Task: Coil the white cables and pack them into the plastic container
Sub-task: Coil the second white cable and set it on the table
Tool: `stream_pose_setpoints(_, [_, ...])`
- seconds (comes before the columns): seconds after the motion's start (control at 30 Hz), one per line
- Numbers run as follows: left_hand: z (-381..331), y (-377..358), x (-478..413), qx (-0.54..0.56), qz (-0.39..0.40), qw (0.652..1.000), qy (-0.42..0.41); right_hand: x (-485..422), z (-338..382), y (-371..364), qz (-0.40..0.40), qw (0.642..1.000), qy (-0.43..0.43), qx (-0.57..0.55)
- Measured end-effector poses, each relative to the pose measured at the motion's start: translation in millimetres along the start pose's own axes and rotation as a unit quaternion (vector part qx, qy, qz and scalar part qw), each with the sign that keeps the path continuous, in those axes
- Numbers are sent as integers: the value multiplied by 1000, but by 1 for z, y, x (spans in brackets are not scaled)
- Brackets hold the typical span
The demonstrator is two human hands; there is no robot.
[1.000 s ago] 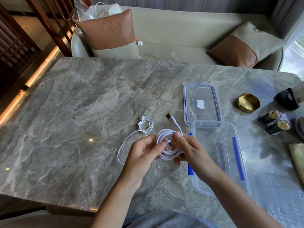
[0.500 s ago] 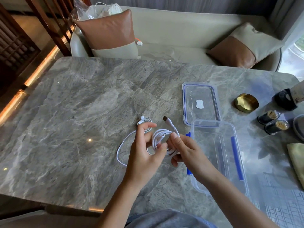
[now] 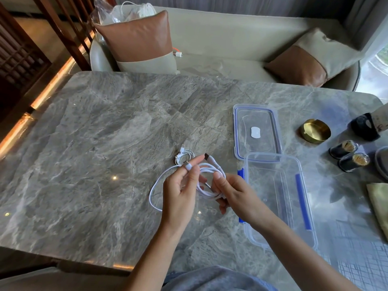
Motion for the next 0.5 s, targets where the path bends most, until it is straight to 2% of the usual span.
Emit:
stream_pose_setpoints(0.1, [3,-2,-2,69,3,995,75,0,-2,2,-3,1000,1,-9])
stream_pose_setpoints(0.23, [6,-2,-4,99,36,988,116,-1,-3,-1,-26,999,-3,-46])
stream_pose_setpoints(0.4, [13,-1,-8,9,67,993,97,-9,-1,0,-61,996,-13,-61])
stream_pose_setpoints(0.5, [14,2,-10,14,53,995,89,-12,-1,-1,-55,996,-25,-69])
Point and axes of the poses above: each hand's wrist, its own x-axis away from the middle knuckle, its own y-axis out of the back of the hand, z = x × y, the point moved 2 cm from there along -x, towards the middle knuckle, and after that the axes turned 14 degrees about y, right-handed, at the moved point
